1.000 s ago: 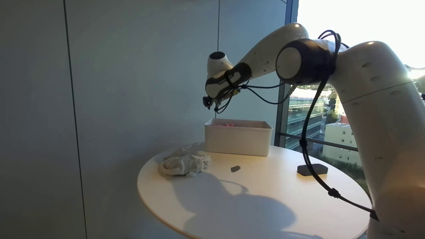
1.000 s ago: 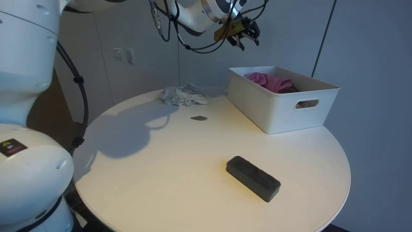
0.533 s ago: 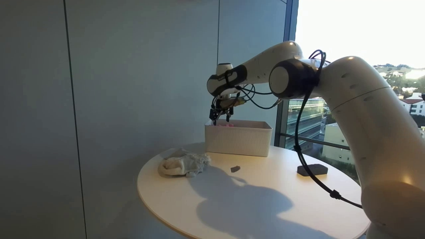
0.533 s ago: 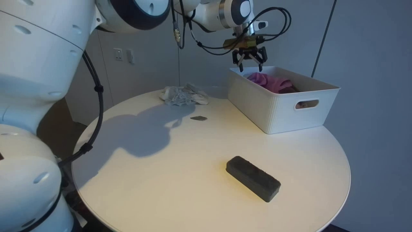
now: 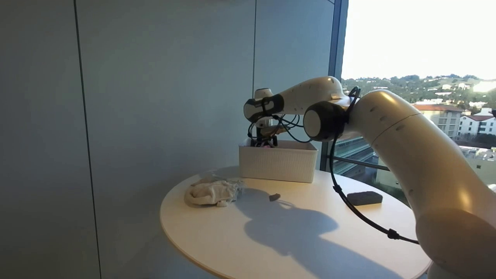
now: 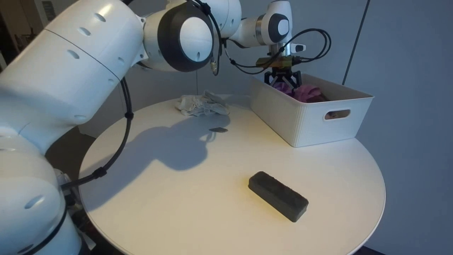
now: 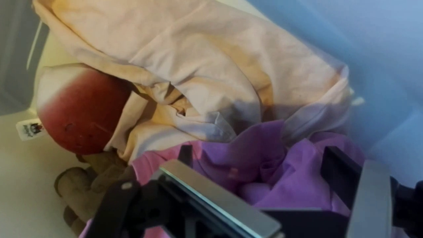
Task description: Remove the white towel from the box, use it to wipe the table and then remove the rest of the towels from the box and put them on the table
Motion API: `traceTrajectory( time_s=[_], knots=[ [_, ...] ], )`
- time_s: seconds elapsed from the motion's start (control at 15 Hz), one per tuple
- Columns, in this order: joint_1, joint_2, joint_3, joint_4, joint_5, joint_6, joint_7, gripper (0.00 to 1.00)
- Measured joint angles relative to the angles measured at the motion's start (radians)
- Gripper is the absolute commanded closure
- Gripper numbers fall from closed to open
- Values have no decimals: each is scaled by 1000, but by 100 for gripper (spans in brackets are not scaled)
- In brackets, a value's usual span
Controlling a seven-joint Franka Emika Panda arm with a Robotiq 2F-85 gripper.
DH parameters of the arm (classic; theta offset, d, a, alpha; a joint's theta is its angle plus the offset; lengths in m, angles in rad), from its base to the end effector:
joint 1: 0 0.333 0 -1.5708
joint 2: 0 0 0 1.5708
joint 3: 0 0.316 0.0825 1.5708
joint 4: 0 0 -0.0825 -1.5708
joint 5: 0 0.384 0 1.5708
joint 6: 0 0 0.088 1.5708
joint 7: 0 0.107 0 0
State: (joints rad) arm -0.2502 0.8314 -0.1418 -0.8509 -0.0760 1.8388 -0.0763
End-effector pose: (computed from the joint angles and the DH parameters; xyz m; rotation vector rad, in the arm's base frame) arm 0.7382 -0.2611 0.4365 2.9053 -0.3608 0.1758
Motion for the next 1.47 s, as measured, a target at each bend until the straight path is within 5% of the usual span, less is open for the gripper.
traceTrajectory(
  time_s=[0.27,0.33,0.4,0.93,1.07,1.47],
  knots=[
    [-18,132,-2,145,0,-12,0,0],
    [-21,159,-3,170,-1,-13,0,25],
    [-24,181,-3,189,-2,-19,0,26],
    [-50,255,-2,324,-2,-156,-7,88],
    [-56,268,-2,356,-2,-179,-7,94],
    [-61,278,-2,398,-2,-236,-7,89]
  ],
)
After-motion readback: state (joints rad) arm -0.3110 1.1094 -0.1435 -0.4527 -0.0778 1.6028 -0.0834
